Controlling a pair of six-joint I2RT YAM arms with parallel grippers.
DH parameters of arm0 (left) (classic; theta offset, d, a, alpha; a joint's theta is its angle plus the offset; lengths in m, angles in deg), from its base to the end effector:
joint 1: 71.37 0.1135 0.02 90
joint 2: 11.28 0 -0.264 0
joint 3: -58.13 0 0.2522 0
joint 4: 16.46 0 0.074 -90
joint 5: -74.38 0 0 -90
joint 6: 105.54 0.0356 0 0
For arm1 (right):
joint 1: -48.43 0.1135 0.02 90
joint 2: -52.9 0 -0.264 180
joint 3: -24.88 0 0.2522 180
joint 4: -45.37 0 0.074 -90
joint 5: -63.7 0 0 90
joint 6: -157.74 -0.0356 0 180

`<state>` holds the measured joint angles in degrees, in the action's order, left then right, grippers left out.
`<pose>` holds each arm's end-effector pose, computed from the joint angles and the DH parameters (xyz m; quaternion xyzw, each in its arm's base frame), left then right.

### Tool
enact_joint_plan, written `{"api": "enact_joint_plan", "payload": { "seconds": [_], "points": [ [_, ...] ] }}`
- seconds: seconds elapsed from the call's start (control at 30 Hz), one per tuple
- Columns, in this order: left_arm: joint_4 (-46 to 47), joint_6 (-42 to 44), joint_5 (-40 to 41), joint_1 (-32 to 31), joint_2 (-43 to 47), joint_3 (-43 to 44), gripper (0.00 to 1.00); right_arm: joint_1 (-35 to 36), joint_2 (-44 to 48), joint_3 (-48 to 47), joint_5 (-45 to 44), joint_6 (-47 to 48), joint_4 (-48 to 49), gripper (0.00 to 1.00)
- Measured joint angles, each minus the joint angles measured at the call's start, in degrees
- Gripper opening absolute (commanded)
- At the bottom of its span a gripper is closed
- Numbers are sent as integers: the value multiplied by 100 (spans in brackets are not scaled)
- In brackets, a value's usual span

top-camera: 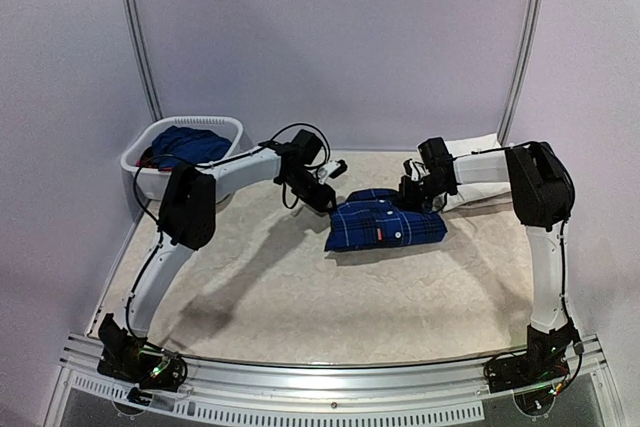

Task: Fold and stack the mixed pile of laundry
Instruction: Move the square-folded shirt to the center of the board, then pick up the square-folded shirt from the center of the board.

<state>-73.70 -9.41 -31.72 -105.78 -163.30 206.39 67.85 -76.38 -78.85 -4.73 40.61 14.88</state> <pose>0.4542 -0.3231 0.1262 0.3650 0.8871 -0.1920 0.2073 0.4432 0.1701 0.1202 0.0086 0.9411 0.2778 0.1928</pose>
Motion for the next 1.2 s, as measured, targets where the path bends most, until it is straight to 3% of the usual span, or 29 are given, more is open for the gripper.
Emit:
{"api": "enact_joint_plan", "payload": {
  "seconds": [0.23,0.37,0.6,0.83,1.2],
  "points": [
    [713,-289,48,2,1556,-2647,36,629,599,1012,-286,-433,560,0],
    [898,-450,240,-59,2579,-4061,45,1217,1067,1480,-507,-656,326,0],
    [1056,-525,973,-313,3829,-4911,60,1646,1554,1137,-780,-529,-378,1],
    [1318,-186,876,-426,4249,-4970,72,1554,2629,986,-1115,-190,-793,13],
    [608,442,-376,-671,2712,-3257,62,1556,4229,2675,-1462,-131,-988,15]
  ]
}}
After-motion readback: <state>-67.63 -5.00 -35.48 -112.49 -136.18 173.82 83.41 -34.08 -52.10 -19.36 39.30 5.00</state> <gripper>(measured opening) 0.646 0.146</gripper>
